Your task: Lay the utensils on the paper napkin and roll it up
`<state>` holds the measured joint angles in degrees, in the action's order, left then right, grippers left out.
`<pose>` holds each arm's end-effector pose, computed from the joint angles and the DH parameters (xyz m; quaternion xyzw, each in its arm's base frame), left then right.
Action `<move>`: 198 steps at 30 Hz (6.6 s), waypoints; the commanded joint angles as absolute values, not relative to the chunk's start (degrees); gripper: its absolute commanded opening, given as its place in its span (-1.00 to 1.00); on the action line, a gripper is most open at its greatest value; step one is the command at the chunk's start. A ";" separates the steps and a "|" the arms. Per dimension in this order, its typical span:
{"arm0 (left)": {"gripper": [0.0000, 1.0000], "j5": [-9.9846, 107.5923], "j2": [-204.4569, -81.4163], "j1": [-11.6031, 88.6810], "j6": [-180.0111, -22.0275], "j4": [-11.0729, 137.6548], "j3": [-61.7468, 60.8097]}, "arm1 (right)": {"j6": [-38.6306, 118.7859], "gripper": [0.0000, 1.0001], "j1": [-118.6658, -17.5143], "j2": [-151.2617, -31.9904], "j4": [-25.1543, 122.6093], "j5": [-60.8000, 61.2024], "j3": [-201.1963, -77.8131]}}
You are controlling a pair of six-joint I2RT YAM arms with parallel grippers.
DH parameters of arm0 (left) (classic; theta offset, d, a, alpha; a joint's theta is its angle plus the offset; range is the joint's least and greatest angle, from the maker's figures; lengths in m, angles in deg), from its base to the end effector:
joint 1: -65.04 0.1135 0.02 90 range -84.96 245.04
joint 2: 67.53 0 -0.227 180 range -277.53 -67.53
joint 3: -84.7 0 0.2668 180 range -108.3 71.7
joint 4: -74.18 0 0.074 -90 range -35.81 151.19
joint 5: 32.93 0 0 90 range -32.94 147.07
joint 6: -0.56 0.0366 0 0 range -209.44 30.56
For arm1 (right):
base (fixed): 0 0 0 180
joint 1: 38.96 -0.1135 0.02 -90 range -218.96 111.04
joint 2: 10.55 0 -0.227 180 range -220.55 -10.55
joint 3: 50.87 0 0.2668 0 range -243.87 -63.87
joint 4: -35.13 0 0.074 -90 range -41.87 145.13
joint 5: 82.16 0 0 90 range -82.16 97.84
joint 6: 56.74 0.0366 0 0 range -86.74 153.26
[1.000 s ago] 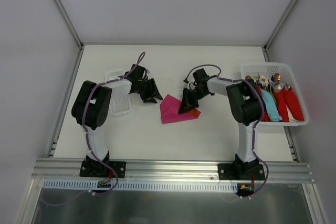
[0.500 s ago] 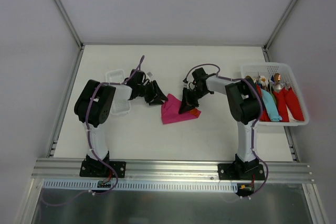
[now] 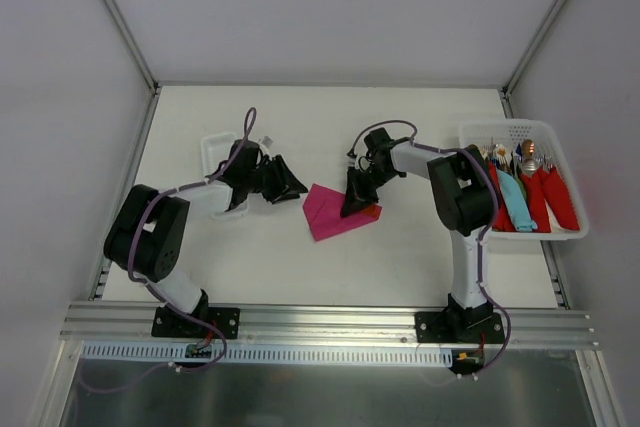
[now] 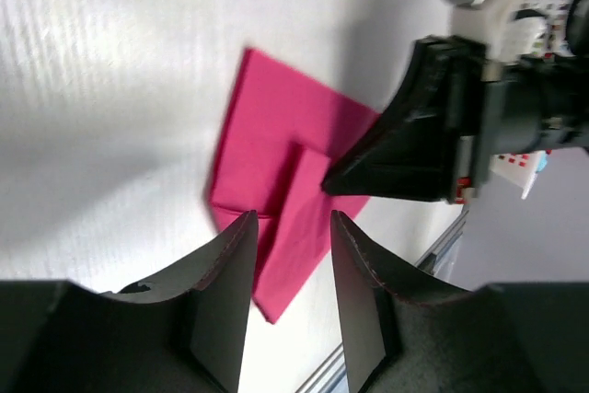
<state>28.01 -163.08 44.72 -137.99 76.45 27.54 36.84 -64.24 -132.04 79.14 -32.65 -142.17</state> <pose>0.3096 -0.1336 0.1113 -0.1002 0.8646 -0.4325 0.2352 0.3488 0.1910 0.0749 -0.2216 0.9038 0.3641 0.0395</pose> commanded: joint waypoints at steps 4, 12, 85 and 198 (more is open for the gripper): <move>-0.38 30.79 -157.35 41.32 -136.37 76.39 29.60 | 33.70 -0.90 -64.80 -135.79 81.36 -25.20 -142.36; -0.71 30.79 -164.82 34.20 -142.96 83.33 28.90 | 33.70 -0.91 -65.59 -136.76 81.62 -26.79 -143.85; -1.00 46.35 -174.14 37.35 -160.72 86.06 31.18 | 80.99 -0.74 -60.32 -129.37 22.46 -39.44 -115.64; -0.29 39.66 -174.30 47.64 -150.09 94.67 29.70 | 65.17 -0.85 -60.41 -136.58 50.86 -36.19 -128.56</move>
<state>35.77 -173.59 47.48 -153.80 99.29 31.60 66.06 -60.15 -132.39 42.72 -42.18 -129.80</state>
